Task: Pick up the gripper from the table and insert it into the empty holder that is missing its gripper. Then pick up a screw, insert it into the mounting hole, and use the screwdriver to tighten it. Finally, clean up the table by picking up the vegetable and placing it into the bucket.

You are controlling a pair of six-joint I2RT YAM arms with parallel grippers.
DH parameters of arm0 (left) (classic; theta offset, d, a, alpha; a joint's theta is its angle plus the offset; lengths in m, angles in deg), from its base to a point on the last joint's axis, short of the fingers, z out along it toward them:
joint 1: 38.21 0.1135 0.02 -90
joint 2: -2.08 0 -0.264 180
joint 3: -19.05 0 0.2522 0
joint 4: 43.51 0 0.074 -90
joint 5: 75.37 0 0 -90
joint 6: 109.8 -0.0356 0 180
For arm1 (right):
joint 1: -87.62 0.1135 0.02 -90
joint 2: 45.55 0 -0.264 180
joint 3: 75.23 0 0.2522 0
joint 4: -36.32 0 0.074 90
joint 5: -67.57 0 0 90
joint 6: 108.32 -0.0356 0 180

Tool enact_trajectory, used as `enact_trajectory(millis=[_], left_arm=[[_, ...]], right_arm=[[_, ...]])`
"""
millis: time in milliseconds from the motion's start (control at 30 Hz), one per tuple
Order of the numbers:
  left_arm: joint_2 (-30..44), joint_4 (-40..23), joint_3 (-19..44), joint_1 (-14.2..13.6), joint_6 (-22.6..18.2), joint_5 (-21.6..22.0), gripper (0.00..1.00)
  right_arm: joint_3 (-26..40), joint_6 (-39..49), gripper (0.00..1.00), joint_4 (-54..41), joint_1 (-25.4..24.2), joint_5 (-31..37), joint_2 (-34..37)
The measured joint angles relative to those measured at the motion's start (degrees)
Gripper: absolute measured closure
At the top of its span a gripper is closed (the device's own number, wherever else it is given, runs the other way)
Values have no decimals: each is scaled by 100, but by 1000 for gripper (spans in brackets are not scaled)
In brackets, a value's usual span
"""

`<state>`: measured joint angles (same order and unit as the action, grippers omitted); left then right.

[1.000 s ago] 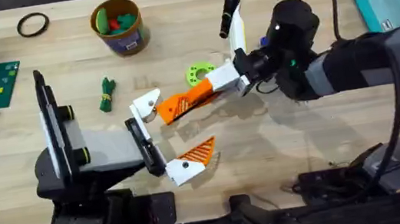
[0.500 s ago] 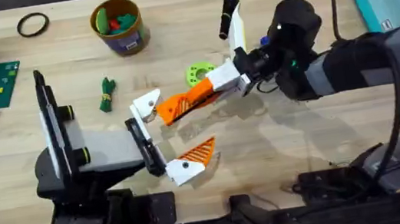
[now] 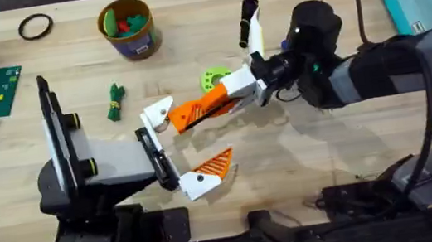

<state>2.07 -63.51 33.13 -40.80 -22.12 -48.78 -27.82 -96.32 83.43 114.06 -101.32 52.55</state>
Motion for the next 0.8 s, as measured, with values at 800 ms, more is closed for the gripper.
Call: enact_trajectory(millis=[800], left_arm=[[0, 2, 0, 0, 17, 3, 16]], right_arm=[[0, 20, 989, 102, 2, 24, 0]])
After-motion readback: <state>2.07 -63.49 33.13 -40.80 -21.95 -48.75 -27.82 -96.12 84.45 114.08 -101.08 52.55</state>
